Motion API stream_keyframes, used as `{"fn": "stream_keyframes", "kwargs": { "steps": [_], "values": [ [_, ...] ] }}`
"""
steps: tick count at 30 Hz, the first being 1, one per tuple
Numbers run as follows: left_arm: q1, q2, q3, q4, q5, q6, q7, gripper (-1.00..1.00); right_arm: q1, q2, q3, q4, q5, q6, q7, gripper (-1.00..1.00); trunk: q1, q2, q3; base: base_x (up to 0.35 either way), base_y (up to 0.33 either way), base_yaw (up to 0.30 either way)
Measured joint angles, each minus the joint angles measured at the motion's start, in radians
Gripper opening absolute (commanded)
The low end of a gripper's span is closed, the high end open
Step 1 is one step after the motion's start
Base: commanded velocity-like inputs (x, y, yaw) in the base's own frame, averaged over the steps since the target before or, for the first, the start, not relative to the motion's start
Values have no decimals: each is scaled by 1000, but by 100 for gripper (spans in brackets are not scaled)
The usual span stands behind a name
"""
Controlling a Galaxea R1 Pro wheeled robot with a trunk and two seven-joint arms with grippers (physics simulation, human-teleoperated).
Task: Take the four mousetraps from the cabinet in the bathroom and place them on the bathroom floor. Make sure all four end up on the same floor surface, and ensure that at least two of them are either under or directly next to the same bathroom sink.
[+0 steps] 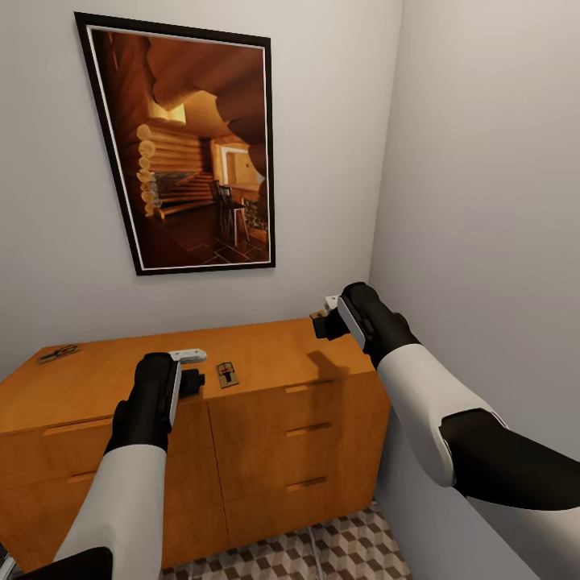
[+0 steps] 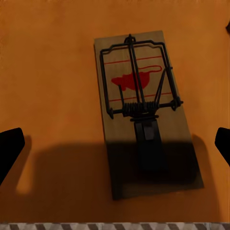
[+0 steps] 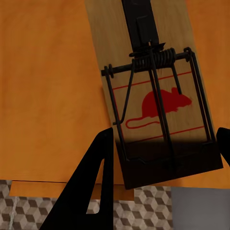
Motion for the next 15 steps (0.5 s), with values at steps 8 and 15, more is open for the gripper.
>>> {"fn": "stream_keyframes", "kwargs": {
  "steps": [8,15],
  "values": [
    [-3,0,0,-5,1,2,1,100,0,0,-1,0,0,0,1,-100,0,0,0,0,0,0],
    [-3,0,1,-9,-1,6,1,100,0,0,-1,0,0,0,-1,-100,0,0,0,0,0,0]
  ]
}}
